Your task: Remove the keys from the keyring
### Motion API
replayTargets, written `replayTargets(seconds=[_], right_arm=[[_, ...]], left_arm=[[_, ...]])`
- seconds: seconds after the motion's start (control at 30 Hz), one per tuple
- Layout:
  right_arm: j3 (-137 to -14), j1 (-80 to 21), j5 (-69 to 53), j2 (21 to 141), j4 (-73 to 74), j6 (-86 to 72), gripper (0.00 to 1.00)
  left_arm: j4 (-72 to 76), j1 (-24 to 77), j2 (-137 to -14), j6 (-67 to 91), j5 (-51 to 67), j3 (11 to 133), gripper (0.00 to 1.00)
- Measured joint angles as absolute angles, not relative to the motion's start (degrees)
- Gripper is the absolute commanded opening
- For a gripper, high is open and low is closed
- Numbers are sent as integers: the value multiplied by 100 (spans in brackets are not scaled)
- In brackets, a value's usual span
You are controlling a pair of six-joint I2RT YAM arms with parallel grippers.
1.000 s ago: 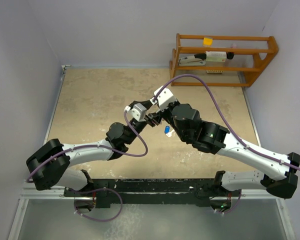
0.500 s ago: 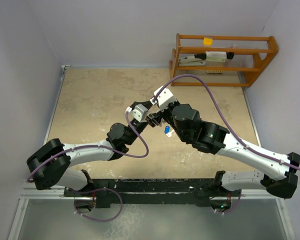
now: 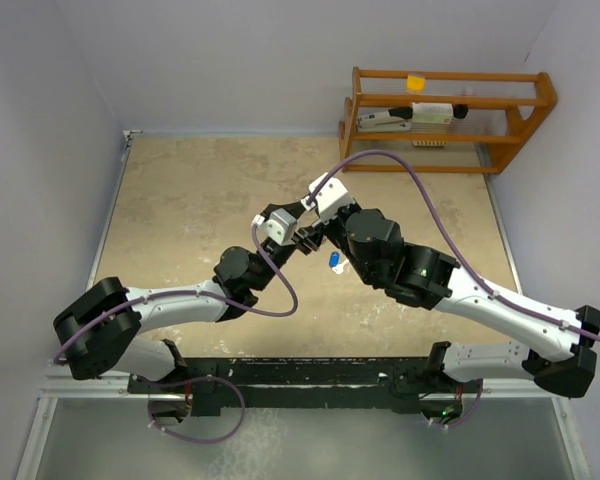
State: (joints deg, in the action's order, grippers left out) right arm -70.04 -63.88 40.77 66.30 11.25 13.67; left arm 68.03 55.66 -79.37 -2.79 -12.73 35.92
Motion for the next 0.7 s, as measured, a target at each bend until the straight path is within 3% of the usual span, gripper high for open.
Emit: replayTargets(seconds=[0.7], right_arm=[[-6987, -6388, 4073, 6589, 1118, 1365, 0]], left_arm=[[7006, 5607, -8062, -416, -1282, 3642, 51]])
